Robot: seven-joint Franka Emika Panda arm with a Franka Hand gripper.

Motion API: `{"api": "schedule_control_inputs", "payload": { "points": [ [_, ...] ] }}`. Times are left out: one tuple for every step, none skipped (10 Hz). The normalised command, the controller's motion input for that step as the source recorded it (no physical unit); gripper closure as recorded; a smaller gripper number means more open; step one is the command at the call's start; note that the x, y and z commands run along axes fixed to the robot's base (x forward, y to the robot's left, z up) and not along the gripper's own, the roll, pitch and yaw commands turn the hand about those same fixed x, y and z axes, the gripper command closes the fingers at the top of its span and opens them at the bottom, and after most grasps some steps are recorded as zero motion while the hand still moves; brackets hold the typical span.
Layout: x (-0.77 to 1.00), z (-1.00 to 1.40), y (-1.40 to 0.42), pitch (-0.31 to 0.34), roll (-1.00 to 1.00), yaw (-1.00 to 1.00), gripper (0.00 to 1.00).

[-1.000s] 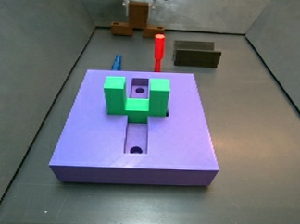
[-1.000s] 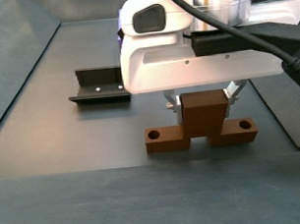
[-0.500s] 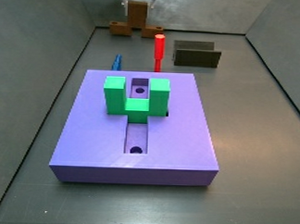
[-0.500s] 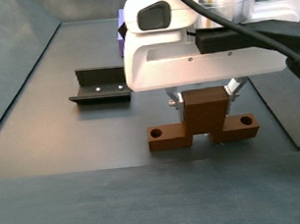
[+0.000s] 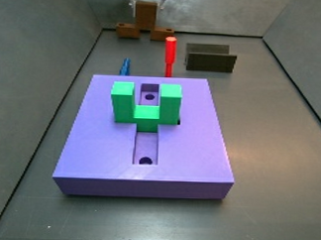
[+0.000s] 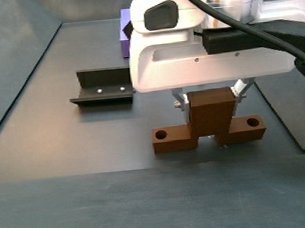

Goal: Pick up the brown object. Move up. Move to above the board. Insert the brown object.
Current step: Pick up the brown object, then move up, then move to above the board.

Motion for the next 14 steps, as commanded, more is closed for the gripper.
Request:
{"api": "schedule_control_inputs", "payload": {
  "points": [
    [0.00, 0.00, 0.00, 0.000, 0.00, 0.00, 1.00],
    [0.00, 0.00, 0.00, 0.000, 0.00, 0.00, 1.00],
    [0.00, 0.00, 0.00, 0.000, 0.00, 0.00, 1.00],
    [0.00, 0.83, 0.00, 0.000, 0.00, 0.00, 1.00],
    [-0.08, 0.82, -0.06, 0.031, -0.03, 0.00, 1.00],
    [-0.10, 0.63, -0.05, 0.048, 0.01, 0.00, 1.00],
    [-0.06, 0.34, -0.04, 0.039, 0.06, 0.01, 1.00],
    [0.00, 1.40, 0.00, 0.000, 0.00, 0.00, 1.00],
    [-0.01, 1.40, 0.01, 0.015, -0.05, 0.00, 1.00],
    [-0.04, 1.40, 0.00, 0.023, -0.02, 0.00, 1.00],
    [0.01, 1.40, 0.00, 0.016, 0.01, 0.00, 1.00],
    [0.05, 1.40, 0.02, 0.052, -0.01, 0.00, 1.00],
    [0.01, 0.74, 0.00, 0.087, 0.01, 0.00, 1.00],
    [0.02, 0.32, -0.01, 0.059, 0.02, 0.00, 1.00]
  ]
}}
